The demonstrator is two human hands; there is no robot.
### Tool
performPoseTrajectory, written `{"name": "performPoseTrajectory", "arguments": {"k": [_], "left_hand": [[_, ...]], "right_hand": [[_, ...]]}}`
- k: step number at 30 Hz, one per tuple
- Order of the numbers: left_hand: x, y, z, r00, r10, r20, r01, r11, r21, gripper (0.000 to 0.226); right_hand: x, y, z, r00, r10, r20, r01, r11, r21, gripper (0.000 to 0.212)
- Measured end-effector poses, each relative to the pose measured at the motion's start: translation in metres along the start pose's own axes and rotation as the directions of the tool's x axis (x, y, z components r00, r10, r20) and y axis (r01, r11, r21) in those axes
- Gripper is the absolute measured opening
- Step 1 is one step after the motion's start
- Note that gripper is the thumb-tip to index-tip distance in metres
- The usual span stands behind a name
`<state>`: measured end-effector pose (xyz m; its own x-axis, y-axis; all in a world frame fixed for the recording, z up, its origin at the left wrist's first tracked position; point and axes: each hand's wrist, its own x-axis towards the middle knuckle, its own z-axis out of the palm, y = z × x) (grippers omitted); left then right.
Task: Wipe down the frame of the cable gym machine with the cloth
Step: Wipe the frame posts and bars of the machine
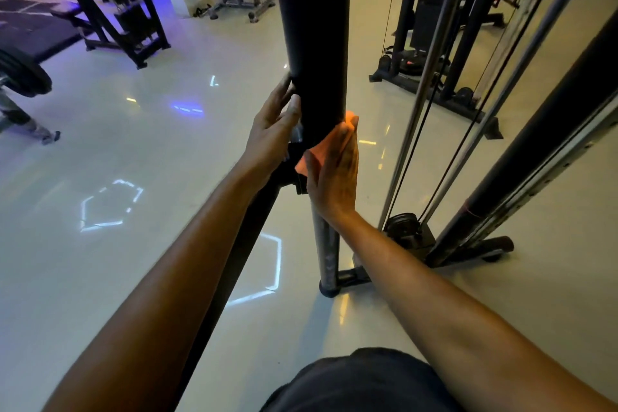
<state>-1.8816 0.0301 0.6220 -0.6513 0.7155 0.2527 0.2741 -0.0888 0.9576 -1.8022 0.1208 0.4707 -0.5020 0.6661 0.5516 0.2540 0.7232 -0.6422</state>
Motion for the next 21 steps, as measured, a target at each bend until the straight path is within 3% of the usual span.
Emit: {"name": "performPoseTrajectory", "arguments": {"k": [4,6,9,12,16,21], "left_hand": [[-0.002,-0.002,-0.001,0.999,0.014,0.047,-0.014,1.0,0.01,0.055],[-0.005,-0.008,-0.001,0.998,0.029,0.061,-0.031,0.999,0.033,0.058],[-0.015,-0.019,0.002,0.996,0.028,0.084,-0.04,0.99,0.139,0.064],[-0.026,-0.031,0.004,0.992,0.02,0.121,-0.049,0.97,0.239,0.068],[-0.035,-0.041,0.003,0.987,0.085,0.136,-0.128,0.929,0.348,0.065],[-0.049,-0.066,0.011,0.995,0.096,0.033,-0.1,0.878,0.469,0.059]], "right_hand": [[0.023,-0.028,-0.01,0.997,0.037,-0.068,-0.034,0.999,0.032,0.099],[0.016,-0.023,-0.011,0.997,-0.043,-0.067,0.039,0.998,-0.049,0.106],[-0.01,0.007,-0.011,0.983,-0.167,0.079,0.179,0.968,-0.179,0.104],[-0.031,0.029,-0.021,0.959,-0.167,0.228,0.205,0.966,-0.157,0.095],[-0.006,0.019,-0.036,0.956,-0.231,0.181,0.252,0.962,-0.108,0.095],[0.015,0.015,-0.044,0.943,-0.272,0.192,0.291,0.954,-0.078,0.101]]}}
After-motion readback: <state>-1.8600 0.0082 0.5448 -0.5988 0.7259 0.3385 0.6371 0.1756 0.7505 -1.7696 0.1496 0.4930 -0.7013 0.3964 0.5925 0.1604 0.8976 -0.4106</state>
